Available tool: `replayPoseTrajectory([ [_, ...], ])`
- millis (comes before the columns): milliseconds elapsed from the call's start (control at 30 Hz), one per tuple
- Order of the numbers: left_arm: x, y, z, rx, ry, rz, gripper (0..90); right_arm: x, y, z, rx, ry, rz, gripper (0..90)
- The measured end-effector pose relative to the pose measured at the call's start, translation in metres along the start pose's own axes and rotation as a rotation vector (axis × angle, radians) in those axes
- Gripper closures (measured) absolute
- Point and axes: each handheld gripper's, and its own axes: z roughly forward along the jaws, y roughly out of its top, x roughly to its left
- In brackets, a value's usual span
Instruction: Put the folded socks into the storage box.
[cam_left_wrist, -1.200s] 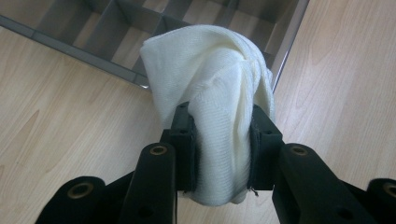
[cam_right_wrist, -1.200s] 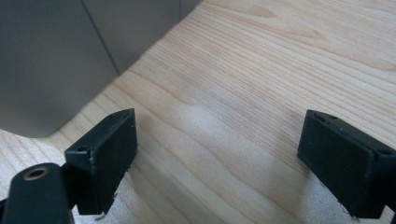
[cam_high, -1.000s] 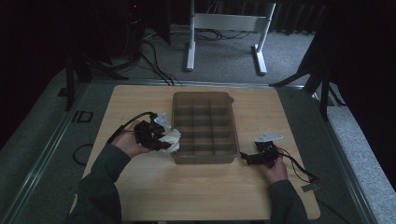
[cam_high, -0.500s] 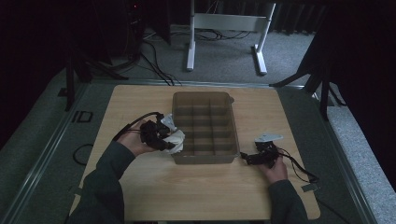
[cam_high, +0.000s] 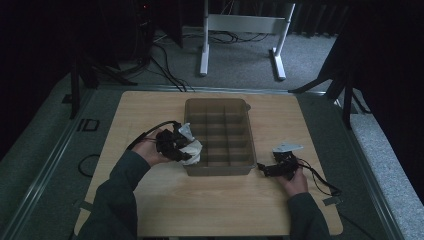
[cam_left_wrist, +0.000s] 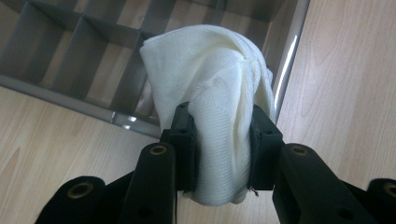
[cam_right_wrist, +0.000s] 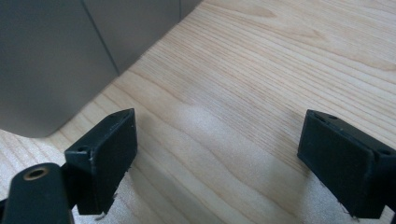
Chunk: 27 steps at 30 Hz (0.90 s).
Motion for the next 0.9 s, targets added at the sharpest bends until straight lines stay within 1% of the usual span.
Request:
replayPoseTrajectory([
  [33,-0.001,0.000,0.001,-0.003,-0.002,-0.005,69.3,0.000,0.000,0.000,0.000,0.000,0.000,11.5],
  [200,0.000,0.004,0.005,0.007,-0.014,0.006,69.3,0.000,0.000,0.000,0.000,0.000,0.000,11.5],
  [267,0.000,0.005,0.008,0.014,-0.021,0.008,69.3,0.000,0.000,0.000,0.000,0.000,0.000,11.5],
  [300,0.001,0.005,0.009,0.016,-0.026,0.002,69.4,0.000,0.000,0.000,0.000,0.000,0.000,11.5],
  [467,0.002,0.008,0.013,0.020,-0.046,0.008,69.4,0.000,0.000,0.000,-0.001,0.000,-0.001,11.5],
  [667,0.003,0.011,0.019,0.038,-0.057,0.011,69.5,0.000,0.000,0.000,0.000,0.000,-0.001,11.6],
  [733,0.003,0.012,0.020,0.046,-0.061,0.004,69.6,0.000,0.000,0.000,0.000,0.000,-0.001,11.5],
  [900,0.005,0.014,0.023,0.049,-0.077,-0.018,69.9,0.000,0.000,0.000,-0.001,0.000,-0.002,11.5],
])
